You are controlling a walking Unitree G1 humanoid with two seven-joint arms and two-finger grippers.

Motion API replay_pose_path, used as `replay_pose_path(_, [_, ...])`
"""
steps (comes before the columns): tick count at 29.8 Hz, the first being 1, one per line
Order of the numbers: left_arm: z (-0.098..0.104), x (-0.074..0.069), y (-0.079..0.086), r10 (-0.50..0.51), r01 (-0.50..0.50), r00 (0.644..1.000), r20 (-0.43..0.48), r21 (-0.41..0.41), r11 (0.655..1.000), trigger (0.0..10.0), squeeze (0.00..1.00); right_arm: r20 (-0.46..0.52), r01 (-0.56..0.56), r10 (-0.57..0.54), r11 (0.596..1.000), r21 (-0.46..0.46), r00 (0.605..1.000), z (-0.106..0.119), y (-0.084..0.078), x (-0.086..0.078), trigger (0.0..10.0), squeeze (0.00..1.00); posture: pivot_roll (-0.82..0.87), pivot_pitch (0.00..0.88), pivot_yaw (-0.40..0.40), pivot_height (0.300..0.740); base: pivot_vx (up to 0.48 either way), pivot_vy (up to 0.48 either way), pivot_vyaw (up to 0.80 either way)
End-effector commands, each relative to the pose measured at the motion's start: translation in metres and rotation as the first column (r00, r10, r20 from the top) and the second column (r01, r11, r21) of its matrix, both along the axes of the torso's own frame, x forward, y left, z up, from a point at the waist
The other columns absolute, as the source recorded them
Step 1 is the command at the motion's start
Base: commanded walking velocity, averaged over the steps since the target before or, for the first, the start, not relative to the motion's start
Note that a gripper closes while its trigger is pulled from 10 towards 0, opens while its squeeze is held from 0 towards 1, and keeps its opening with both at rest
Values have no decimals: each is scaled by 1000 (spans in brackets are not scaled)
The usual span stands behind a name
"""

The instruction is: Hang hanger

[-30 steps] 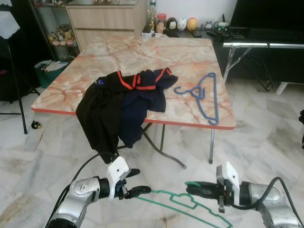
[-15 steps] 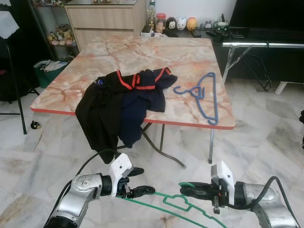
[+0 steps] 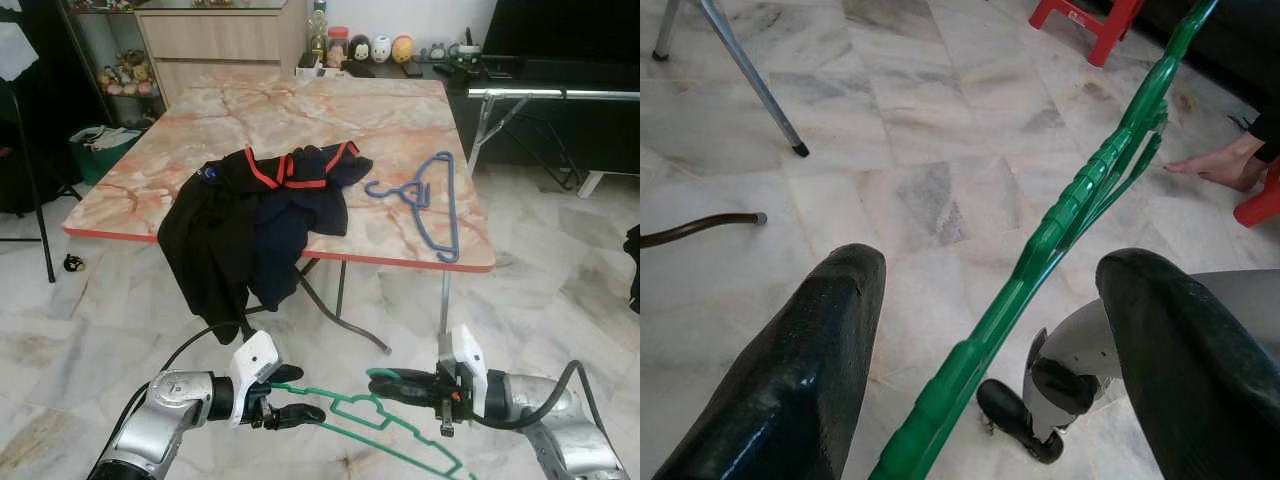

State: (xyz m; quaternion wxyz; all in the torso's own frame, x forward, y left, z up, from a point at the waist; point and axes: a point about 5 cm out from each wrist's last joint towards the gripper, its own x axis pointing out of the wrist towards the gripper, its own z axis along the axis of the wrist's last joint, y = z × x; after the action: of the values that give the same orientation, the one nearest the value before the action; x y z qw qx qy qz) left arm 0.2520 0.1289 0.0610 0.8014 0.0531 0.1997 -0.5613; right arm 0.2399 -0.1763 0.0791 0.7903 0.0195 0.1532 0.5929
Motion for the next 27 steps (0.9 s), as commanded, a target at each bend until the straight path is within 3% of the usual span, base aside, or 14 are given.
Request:
replay_pose_path(1, [3,1,-1,2,-2,1000,4,1,1000,10000,0,28,-20,19,1000,11,999,8,4,2,10000,0,72,17,5,740,0,0,0])
replay_pose_path(12, [7,4,-5,9,-9,1000,29,-11,1000,10000,0,7,-39,39,999,13,999,4,10,0,10000,0,76,19,4,740,0,0,0])
replay_pose_path(13, [7,4,-5,9,-9,1000,27,-13,1000,7294,0,7,-40,40,999,13,999,4,10,0,10000,0,77,19,4,740,0,0,0])
replay_pose_path(14, [7,4,-5,8,-7,1000,24,-17,1000,0,0,7,-40,40,999,11,999,4,10,0,10000,0,77,19,4,740,0,0,0])
replay_pose_path(27, [8,0,-5,-37,37,999,-13,-33,999,0,0,19,-30,30,1000,0,999,6,8,4,10000,0,76,20,5,740,0,0,0])
